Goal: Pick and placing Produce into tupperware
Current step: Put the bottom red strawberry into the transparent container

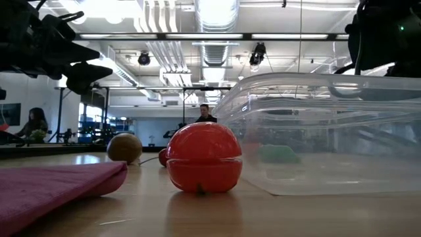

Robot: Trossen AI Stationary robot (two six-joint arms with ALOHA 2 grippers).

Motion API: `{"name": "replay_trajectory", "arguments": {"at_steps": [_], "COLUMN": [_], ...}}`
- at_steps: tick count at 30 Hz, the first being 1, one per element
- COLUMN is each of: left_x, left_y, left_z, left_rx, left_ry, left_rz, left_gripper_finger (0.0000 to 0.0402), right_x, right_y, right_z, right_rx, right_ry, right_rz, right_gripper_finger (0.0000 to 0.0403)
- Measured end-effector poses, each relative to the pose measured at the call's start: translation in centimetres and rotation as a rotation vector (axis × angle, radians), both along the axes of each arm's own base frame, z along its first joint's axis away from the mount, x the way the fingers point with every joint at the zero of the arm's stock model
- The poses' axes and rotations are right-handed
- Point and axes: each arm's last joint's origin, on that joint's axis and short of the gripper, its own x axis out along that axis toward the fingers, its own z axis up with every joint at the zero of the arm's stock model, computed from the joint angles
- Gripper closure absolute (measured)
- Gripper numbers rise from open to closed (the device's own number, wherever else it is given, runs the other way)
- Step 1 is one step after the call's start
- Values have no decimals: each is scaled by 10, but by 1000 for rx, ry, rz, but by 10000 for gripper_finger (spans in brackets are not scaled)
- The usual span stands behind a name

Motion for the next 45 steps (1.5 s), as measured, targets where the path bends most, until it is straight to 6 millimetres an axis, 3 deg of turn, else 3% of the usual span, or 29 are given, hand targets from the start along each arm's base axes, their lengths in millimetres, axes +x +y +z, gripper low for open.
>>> {"name": "replay_trajectory", "arguments": {"at_steps": [8,25,34,39,45], "left_x": [0,0,0,0,0], "left_y": [0,0,0,0,0], "left_z": [0,0,0,0,0], "left_rx": [0,0,0,0,0], "left_ry": [0,1,1,1,1], "left_rz": [0,0,0,0,0], "left_gripper_finger": [146,146,146,146,146], "right_x": [1,0,7,18,45], "right_y": [0,1,4,8,2], "right_z": [-4,-6,0,16,59], "right_rx": [2,6,28,107,206], "right_ry": [-34,-37,-65,-135,-341], "right_rz": [-41,-78,-150,-194,-258], "right_gripper_finger": [178,261,259,258,257]}}
